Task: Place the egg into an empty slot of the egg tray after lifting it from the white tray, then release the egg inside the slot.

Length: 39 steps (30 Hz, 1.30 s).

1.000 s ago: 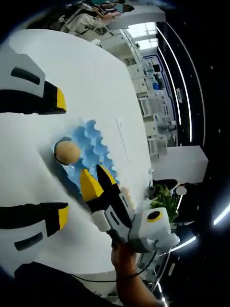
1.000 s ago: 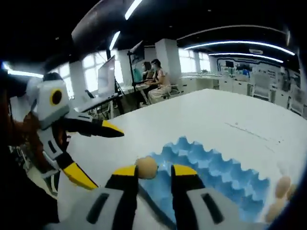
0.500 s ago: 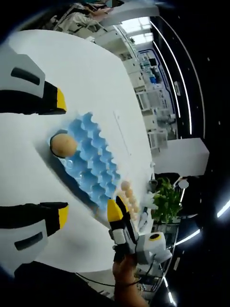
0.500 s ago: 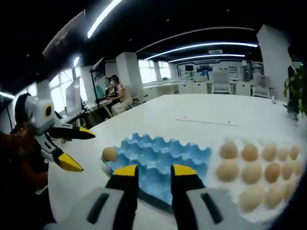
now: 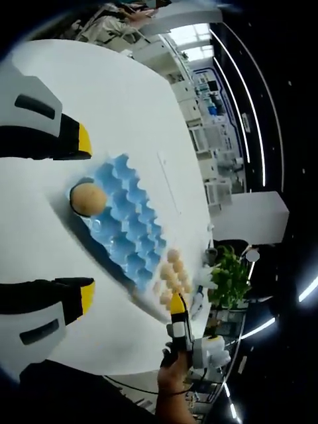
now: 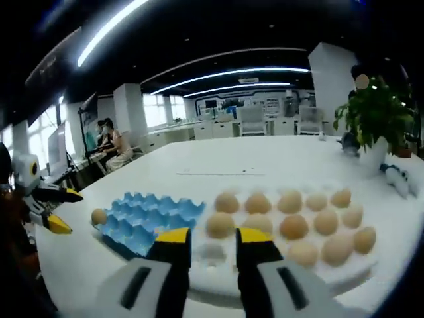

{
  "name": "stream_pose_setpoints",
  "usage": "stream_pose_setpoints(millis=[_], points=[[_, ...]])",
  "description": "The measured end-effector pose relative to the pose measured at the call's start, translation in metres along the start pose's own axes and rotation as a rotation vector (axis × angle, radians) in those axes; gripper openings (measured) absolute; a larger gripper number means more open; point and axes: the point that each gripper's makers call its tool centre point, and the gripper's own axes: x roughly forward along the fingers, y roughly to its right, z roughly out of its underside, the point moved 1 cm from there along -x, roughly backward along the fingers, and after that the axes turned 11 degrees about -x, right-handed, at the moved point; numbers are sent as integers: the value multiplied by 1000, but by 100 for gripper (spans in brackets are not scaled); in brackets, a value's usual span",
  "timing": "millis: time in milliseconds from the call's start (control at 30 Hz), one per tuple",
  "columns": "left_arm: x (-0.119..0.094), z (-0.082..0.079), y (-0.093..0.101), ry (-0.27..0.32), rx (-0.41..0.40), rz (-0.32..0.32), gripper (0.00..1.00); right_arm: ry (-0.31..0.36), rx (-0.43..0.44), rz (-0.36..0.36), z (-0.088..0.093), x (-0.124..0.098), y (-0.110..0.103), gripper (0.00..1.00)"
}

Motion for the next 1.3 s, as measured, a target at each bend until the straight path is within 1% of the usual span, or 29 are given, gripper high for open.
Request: stream_pose_setpoints(millis=[33, 100, 167, 300, 400, 467, 567, 600, 633, 667, 700, 733, 900, 1300], points=[[0, 0, 1, -1, 2, 1, 72, -19, -1, 33, 4, -1, 7, 26], [1, 1, 2, -7, 0, 2, 71, -20, 3, 64, 7, -2, 13, 26], [1, 2, 2, -13, 5, 2, 71, -37, -5, 92, 12, -2, 19, 26], [1, -1, 3, -4, 7, 3, 71, -49, 8, 87, 18, 2, 22, 26], [0, -6, 2, 13, -10, 0, 72, -86, -3, 96, 26, 7, 26, 26], [0, -7, 2, 15, -16, 3, 70, -81, 1, 92, 26, 8, 26, 27], [0, -8, 2, 18, -20, 1, 69, -99, 0, 81, 31, 12, 25, 27], [0, -8, 2, 19, -21, 1, 69, -126, -5, 71, 36, 14, 23, 27], [0, -8, 2, 20, -22, 1, 69, -134, -21, 60, 38, 15, 21, 27], [0, -9, 2, 24, -23, 1, 69, -158, -61, 58, 42, 16, 22, 27], [0, -10, 3, 25, -24, 2, 68, -143, -99, 59, 38, 15, 23, 27], [0, -10, 3, 25, -23, 3, 68, -150, -60, 66, 39, 16, 21, 27], [1, -11, 4, 26, -26, 8, 68, -166, -84, 57, 39, 17, 21, 27], [2, -14, 3, 39, -50, 19, 66, -165, -76, 55, 41, 17, 21, 27]])
